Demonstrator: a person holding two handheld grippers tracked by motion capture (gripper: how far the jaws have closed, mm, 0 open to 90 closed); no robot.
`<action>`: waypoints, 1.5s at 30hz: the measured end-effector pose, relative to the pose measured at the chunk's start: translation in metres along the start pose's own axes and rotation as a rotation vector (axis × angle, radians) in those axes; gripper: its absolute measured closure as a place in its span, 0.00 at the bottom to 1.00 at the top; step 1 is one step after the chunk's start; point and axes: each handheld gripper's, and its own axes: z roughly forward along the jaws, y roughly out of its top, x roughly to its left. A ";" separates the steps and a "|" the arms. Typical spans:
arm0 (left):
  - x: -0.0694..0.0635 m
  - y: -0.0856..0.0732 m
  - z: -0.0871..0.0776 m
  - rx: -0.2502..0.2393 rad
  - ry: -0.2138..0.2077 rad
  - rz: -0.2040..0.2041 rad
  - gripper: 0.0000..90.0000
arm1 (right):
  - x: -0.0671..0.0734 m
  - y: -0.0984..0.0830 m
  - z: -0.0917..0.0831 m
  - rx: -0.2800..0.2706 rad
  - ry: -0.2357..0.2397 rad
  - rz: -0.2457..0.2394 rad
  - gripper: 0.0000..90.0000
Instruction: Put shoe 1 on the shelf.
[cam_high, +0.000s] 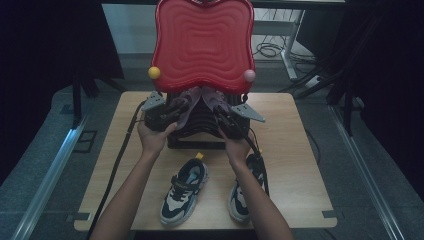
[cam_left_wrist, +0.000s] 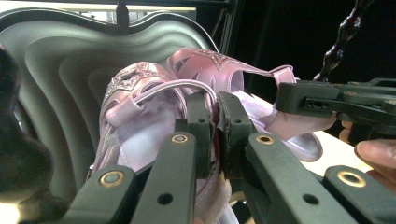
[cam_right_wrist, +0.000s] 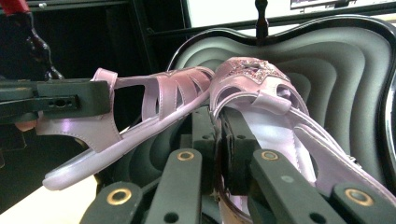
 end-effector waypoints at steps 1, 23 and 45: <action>0.000 0.000 0.001 -0.001 0.003 0.002 0.94 | 0.001 0.000 0.001 -0.002 -0.002 -0.005 0.95; -0.003 -0.023 0.024 0.004 0.051 0.100 0.92 | 0.000 -0.013 0.022 -0.027 -0.078 -0.047 0.92; 0.003 -0.042 0.030 0.062 0.009 0.078 0.87 | 0.003 -0.028 0.026 0.019 -0.078 -0.213 0.92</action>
